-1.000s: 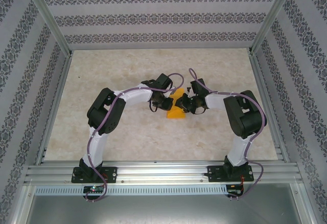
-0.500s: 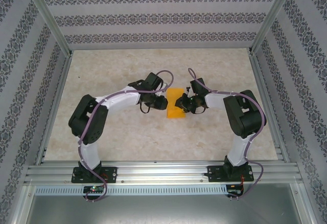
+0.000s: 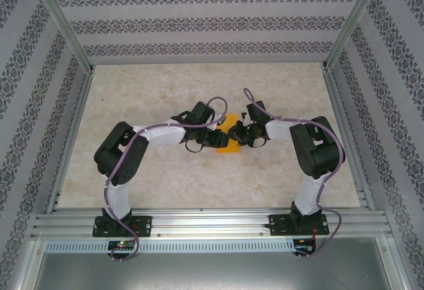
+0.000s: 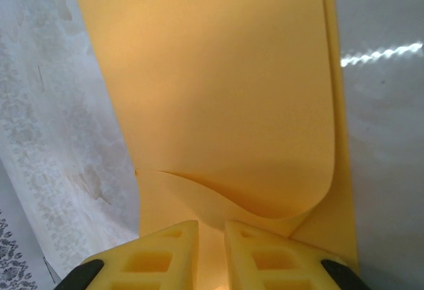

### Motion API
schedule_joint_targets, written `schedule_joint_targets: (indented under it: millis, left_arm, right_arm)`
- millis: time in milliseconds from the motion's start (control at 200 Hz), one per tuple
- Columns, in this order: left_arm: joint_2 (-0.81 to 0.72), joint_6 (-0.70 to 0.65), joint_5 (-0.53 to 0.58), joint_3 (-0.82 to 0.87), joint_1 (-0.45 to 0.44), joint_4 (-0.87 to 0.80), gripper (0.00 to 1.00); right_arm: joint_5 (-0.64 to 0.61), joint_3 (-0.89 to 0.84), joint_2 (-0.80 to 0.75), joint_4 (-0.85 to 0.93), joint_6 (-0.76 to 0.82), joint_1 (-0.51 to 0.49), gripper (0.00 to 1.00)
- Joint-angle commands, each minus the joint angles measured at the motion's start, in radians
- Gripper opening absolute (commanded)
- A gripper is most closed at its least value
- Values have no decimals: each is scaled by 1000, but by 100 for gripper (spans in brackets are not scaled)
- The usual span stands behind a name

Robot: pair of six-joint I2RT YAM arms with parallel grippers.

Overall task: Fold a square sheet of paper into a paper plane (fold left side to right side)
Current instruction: Fold the triangle a second time at the center of the table.

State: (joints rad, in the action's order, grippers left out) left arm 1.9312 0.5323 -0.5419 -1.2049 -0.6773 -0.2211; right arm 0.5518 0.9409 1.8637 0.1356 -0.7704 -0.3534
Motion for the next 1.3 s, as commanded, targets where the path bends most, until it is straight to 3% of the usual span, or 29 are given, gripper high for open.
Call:
schedule_joint_targets:
  millis: [0,420,984,1294]
  left_arm:
    - [40,29,-27,-36,-8,54,28]
    - [96,0,53,-25,-8,-14,27]
    - [97,-1,49,1,-27,-17,27]
    - [71,-3,101,68,-30,-48,25]
  right_arm:
    - [-58,-5,40,67,23,-10,20]
    - [-61,0,40,74,29,-12,20]
    - [-61,18,41,90,41,-10,20]
    - [-66,24,36,104,47,-7,20]
